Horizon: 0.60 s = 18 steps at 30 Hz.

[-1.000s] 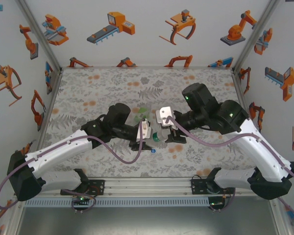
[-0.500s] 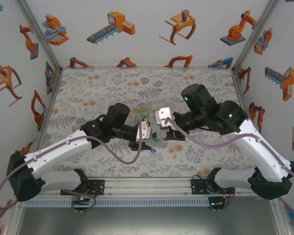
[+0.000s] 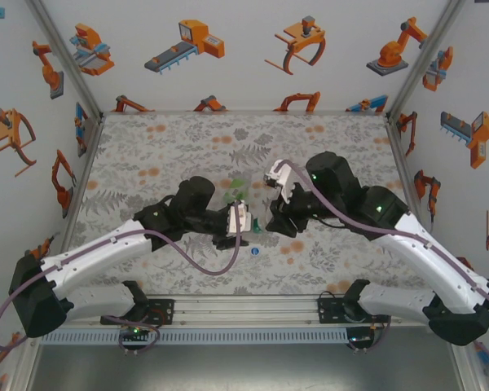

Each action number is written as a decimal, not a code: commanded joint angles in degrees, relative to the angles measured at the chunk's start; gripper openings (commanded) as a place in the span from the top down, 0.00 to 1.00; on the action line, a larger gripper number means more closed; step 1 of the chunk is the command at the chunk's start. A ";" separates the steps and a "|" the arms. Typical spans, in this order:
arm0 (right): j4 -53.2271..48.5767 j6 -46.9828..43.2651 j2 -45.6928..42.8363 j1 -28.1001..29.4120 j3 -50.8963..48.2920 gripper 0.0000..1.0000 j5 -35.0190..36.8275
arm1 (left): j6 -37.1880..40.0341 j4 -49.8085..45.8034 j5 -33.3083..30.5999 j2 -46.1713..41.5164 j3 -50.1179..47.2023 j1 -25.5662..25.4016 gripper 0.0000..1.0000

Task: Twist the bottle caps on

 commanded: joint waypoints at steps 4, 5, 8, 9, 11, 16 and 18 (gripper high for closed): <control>6.45 30.42 -0.98 0.11 -2.62 0.87 8.42 | -1.25 10.39 -2.76 -1.33 -0.07 -0.21 1.00; 6.40 33.52 -1.09 0.14 -2.67 0.90 9.31 | -1.38 10.76 -3.15 -1.22 -0.07 -0.18 1.00; 6.32 41.16 -1.33 0.08 -3.14 1.00 11.10 | -1.55 12.06 -4.66 -1.00 -0.42 -0.21 1.00; 6.04 43.74 -1.42 0.14 -3.26 1.00 11.92 | -1.48 12.16 -4.99 -0.99 -0.50 -0.17 1.00; 5.51 46.07 -1.51 0.14 -3.25 1.00 12.95 | -1.48 12.29 -5.36 -0.86 -0.51 -0.17 1.00; 2.25 48.17 -1.38 0.14 -1.51 1.00 16.52 | -1.19 11.82 -5.43 -0.47 -0.21 -0.20 1.00; 1.75 48.73 -1.15 0.14 -1.22 1.00 16.41 | -1.08 11.53 -5.39 -0.54 0.01 -0.21 1.00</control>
